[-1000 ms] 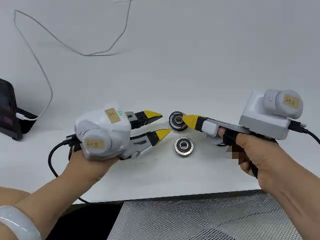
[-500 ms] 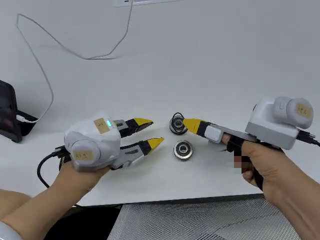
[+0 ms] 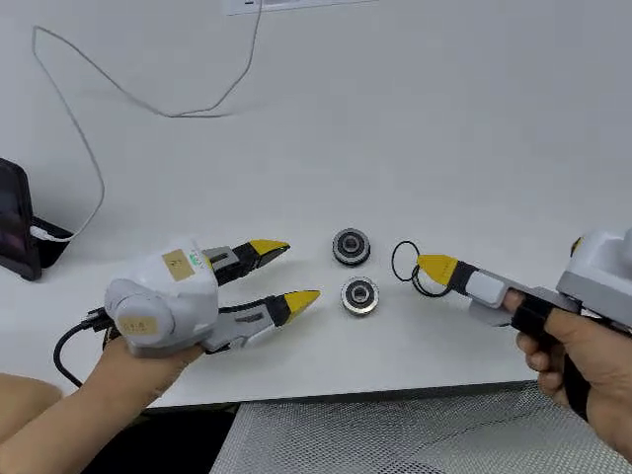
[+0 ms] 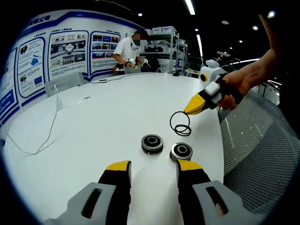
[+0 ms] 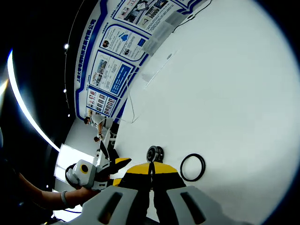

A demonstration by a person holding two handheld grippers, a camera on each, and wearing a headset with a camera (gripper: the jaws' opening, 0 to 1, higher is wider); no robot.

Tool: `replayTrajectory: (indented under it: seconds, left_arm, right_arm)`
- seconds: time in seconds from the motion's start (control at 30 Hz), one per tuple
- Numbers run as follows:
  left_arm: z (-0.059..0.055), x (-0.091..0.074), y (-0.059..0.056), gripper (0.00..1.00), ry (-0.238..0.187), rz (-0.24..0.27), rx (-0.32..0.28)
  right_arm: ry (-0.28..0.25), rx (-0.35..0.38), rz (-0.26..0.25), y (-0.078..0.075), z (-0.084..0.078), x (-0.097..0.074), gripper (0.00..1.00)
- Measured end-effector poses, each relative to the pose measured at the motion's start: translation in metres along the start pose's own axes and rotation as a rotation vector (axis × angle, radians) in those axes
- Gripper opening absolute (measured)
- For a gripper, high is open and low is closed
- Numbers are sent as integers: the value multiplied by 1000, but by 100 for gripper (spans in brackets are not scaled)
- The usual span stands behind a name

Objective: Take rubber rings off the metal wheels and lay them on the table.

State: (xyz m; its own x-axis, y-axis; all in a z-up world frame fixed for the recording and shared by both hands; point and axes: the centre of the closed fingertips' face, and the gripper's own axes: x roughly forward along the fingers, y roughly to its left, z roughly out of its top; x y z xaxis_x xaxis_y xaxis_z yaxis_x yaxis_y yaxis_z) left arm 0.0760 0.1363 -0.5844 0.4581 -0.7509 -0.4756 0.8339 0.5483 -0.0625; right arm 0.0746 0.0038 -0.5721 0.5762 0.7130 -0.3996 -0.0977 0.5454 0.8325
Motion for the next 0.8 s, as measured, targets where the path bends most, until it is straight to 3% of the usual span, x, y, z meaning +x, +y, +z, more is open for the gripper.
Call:
replayTrajectory:
  seconds: [0.33,0.57,0.63,0.8]
  left_arm:
    - [1,-4,8,54,-16,30,-27]
    - [0,-4,8,54,-15,28,-33]
    - [0,-4,8,54,-15,29,-36]
    - [-1,-4,9,53,-13,31,-45]
  right_arm:
    - [4,3,-88,-30,0,-9,2]
    - [47,-95,-150,-41,-5,-10,5]
    - [53,-109,-154,-41,-6,-10,11]
    - [66,-166,-177,-43,-6,-13,12]
